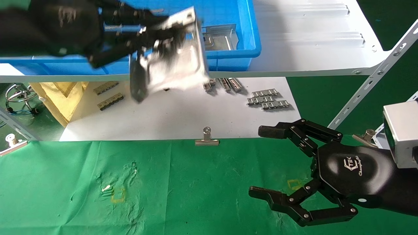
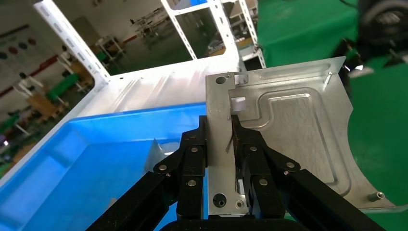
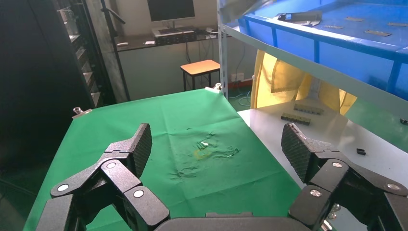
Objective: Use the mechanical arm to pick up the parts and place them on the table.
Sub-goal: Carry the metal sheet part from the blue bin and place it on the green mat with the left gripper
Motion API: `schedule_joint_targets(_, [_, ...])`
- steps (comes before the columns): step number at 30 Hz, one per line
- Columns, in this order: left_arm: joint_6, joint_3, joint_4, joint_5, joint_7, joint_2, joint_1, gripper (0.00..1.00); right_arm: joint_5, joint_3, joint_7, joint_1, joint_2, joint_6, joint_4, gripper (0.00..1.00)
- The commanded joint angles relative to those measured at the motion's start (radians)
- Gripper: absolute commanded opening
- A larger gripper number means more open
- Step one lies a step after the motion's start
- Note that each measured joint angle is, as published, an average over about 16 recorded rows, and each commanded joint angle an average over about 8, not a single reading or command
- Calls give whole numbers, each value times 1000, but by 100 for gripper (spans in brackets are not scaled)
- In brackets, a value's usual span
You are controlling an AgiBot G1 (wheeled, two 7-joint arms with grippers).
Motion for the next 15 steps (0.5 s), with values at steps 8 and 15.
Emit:
schedule_joint_targets(8, [-17,141,-243,-64,164,-169,161,0,0,0,0,0,0,0,0,100])
schedule_joint_targets(15, [-32,216,-96,10,367,-173,208,0,0,0,0,0,0,0,0,100])
